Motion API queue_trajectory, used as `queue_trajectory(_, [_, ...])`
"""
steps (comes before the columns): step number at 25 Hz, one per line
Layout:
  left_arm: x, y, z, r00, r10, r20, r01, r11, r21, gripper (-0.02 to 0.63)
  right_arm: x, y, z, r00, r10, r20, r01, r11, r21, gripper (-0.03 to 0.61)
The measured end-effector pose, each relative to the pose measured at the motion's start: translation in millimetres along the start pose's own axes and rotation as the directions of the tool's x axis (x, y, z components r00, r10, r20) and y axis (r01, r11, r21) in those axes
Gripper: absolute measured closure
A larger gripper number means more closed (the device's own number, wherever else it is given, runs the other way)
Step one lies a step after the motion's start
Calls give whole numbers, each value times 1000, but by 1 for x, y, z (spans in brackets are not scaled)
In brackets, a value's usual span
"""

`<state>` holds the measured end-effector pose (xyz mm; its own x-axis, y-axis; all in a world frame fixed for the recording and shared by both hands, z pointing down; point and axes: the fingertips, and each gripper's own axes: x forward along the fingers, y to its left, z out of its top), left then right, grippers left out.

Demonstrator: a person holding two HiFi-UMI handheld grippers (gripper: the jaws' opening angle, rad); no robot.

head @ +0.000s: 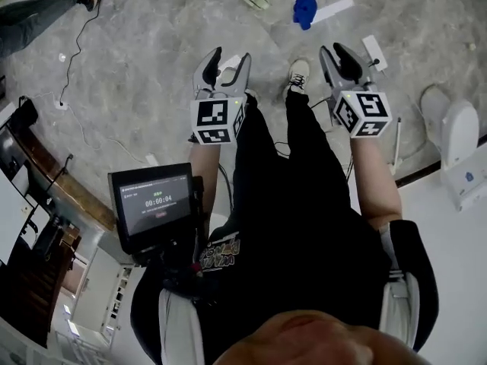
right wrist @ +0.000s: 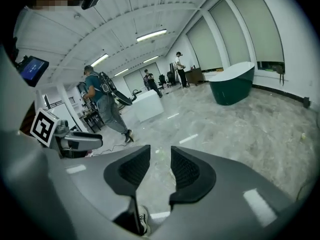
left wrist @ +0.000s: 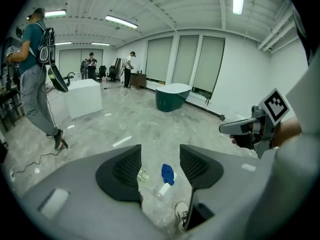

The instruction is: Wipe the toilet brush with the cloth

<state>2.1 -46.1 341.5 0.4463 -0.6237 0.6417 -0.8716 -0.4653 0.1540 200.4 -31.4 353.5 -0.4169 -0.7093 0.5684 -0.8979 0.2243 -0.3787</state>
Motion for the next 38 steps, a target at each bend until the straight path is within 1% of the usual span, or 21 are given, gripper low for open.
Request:
queue_trajectory(4, [40, 22, -22, 999, -34, -14, 34, 999, -25, 371, 29, -16, -38, 995, -83, -50, 84, 996, 13, 448])
queue_trajectory(6, [55, 32, -37, 998, -62, -14, 61, 997, -43, 370, 44, -26, -59, 989, -135, -67, 139, 989, 45, 445])
queue_trajectory(8, [73, 40, -56, 995, -104, -9, 103, 993, -65, 362, 63, -38, -82, 979, -187, -76, 193, 978, 80, 445])
queue_trajectory(10, [95, 45, -86, 988, -154, -16, 152, 984, -89, 353, 86, -49, -109, 972, -218, -90, 227, 968, 104, 442])
queue_trajectory(12, [123, 48, -119, 982, -186, -34, 181, 978, -108, 343, 114, -64, -139, 968, -225, -114, 236, 967, 96, 428])
queue_trajectory(14, [150, 49, -150, 980, -198, -33, 193, 974, -121, 325, 148, -82, -170, 966, -219, -135, 228, 972, 50, 416])
queue_trajectory(15, [162, 50, -166, 979, -200, -29, 195, 973, -125, 310, 167, -93, -190, 965, -217, -146, 223, 974, 27, 413])
queue_trajectory(18, [207, 63, -227, 982, -187, -27, 182, 975, -130, 304, 235, -137, -266, 956, -224, -189, 226, 974, -13, 408])
queue_trajectory(20, [233, 73, -248, 984, -176, -14, 172, 974, -146, 304, 276, -171, -300, 944, -240, -228, 240, 970, -31, 403])
queue_trajectory(24, [248, 82, -240, 986, -159, 46, 165, 971, -174, 304, 321, -224, -333, 908, -288, -303, 290, 956, -38, 399])
queue_trajectory(25, [248, 82, -238, 986, -157, 56, 165, 971, -175, 304, 328, -235, -339, 902, -298, -313, 305, 952, -29, 387])
queue_trajectory(27, [252, 82, -236, 985, -158, 75, 169, 972, -162, 304, 344, -259, -351, 893, -320, -317, 334, 943, -11, 382])
queue_trajectory(30, [268, 95, -238, 981, -156, 116, 170, 979, -114, 304, 379, -302, -379, 881, -362, -304, 392, 919, 43, 366])
queue_trajectory(32, [281, 107, -230, 973, -165, 162, 181, 979, -94, 304, 400, -331, -398, 872, -395, -288, 438, 893, 102, 359])
queue_trajectory(33, [286, 111, -224, 968, -169, 185, 186, 979, -80, 304, 407, -342, -405, 868, -409, -283, 456, 881, 127, 340])
queue_trajectory(34, [287, 114, -220, 965, -168, 203, 183, 981, -61, 304, 411, -350, -410, 864, -418, -281, 468, 871, 146, 339])
queue_trajectory(36, [284, 119, -214, 964, -153, 216, 160, 987, -16, 304, 412, -357, -419, 860, -428, -280, 483, 859, 170, 305])
queue_trajectory(38, [282, 119, -213, 966, -145, 215, 143, 989, 27, 304, 413, -360, -424, 856, -439, -275, 494, 850, 180, 305])
